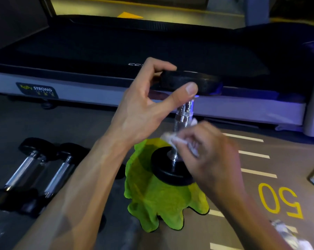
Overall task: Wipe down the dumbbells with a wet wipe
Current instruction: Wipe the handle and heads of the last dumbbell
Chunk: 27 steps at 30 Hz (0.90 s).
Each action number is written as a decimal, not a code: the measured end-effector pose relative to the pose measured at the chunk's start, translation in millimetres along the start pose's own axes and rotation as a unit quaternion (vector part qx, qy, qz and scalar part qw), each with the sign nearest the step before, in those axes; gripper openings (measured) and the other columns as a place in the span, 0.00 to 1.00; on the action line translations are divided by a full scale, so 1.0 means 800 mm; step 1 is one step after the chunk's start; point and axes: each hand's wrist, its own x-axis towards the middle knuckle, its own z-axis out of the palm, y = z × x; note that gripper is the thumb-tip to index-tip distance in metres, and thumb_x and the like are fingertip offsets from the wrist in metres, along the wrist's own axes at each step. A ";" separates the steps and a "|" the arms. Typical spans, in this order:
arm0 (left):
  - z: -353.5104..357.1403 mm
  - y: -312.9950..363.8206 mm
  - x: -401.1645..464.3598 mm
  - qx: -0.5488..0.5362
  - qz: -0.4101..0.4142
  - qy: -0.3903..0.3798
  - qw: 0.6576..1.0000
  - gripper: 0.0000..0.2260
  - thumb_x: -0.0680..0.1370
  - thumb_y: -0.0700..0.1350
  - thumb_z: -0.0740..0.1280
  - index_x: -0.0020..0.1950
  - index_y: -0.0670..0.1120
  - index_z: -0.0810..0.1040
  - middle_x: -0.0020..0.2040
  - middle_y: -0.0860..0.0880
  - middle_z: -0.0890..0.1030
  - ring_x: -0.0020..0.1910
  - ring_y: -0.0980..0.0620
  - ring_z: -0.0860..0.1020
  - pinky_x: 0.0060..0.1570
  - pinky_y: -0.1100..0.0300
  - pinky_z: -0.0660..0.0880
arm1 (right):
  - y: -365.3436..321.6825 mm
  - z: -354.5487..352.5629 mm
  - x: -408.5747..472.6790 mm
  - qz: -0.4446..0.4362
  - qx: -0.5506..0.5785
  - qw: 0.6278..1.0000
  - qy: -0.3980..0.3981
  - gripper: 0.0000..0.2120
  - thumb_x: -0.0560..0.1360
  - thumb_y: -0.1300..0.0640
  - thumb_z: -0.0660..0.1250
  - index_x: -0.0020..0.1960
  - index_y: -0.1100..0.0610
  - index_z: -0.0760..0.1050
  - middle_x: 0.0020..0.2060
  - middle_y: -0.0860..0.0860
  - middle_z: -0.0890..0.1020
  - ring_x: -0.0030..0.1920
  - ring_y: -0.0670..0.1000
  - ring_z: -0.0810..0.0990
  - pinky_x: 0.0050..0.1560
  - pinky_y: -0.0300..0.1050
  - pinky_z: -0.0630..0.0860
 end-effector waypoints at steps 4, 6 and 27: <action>0.000 0.002 0.001 -0.008 0.002 -0.006 1.000 0.21 0.73 0.62 0.74 0.61 0.55 0.75 0.55 0.55 0.83 0.57 0.53 0.83 0.62 0.48 0.80 | -0.008 0.002 0.033 -0.011 0.015 0.992 0.127 0.03 0.77 0.59 0.74 0.48 0.56 0.81 0.42 0.46 0.78 0.41 0.41 0.73 0.42 0.30 0.68; -0.001 0.000 0.003 -0.005 -0.003 -0.005 1.000 0.22 0.73 0.63 0.74 0.61 0.56 0.75 0.54 0.57 0.83 0.55 0.55 0.83 0.61 0.50 0.80 | -0.005 0.010 0.013 0.007 0.030 0.994 0.107 0.03 0.77 0.59 0.75 0.49 0.55 0.82 0.44 0.44 0.78 0.41 0.37 0.73 0.45 0.25 0.67; 0.006 -0.001 0.011 -0.045 0.016 -0.022 0.999 0.08 0.80 0.61 0.65 0.52 0.59 0.75 0.48 0.60 0.79 0.50 0.58 0.79 0.57 0.50 0.78 | -0.002 0.010 0.016 -0.076 -0.037 0.986 0.142 0.12 0.81 0.60 0.67 0.61 0.62 0.83 0.55 0.52 0.79 0.54 0.54 0.80 0.59 0.32 0.71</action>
